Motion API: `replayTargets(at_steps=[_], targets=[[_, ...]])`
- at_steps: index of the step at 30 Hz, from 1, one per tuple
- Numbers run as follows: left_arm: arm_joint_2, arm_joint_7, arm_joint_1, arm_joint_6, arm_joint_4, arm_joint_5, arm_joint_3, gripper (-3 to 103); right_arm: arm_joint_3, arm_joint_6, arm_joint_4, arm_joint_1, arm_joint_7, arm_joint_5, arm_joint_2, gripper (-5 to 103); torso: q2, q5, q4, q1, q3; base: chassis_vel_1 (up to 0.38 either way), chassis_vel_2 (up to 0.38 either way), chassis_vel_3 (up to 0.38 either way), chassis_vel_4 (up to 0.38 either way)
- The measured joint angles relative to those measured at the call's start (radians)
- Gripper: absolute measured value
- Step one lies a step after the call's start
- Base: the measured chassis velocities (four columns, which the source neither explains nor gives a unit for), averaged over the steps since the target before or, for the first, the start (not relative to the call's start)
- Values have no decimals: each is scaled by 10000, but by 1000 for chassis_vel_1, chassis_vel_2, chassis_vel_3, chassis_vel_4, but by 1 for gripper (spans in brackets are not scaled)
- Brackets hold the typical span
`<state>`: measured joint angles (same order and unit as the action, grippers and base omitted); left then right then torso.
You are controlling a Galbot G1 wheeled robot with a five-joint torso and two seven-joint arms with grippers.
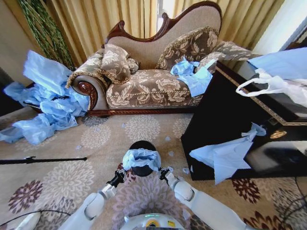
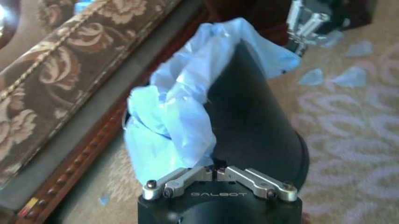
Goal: Place a garbage bag over the trash bin.
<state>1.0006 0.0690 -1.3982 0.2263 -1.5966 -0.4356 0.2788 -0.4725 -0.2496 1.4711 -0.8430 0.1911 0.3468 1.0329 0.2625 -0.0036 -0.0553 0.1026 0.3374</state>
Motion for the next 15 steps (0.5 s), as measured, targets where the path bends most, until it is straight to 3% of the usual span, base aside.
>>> replayTargets(at_steps=[3,5,8,15], targets=[[-1,74,96,275,260,-329,11,0,-1,9,-163,49,11,-17,107,0,0,0,0,0,0,0,0,0,0],[-20,179,226,835,627,-848,83,0,13,39,-424,134,45,-97,283,0,0,0,1,0,1,0,0,0,0],[-197,469,262,1219,630,-949,121,0,5,39,-452,219,59,-129,330,0,0,0,0,0,0,0,0,0,0],[-280,930,613,1553,979,-1160,64,0,-130,72,-793,400,48,-254,505,0,0,-1,-1,0,1,0,0,0,0]])
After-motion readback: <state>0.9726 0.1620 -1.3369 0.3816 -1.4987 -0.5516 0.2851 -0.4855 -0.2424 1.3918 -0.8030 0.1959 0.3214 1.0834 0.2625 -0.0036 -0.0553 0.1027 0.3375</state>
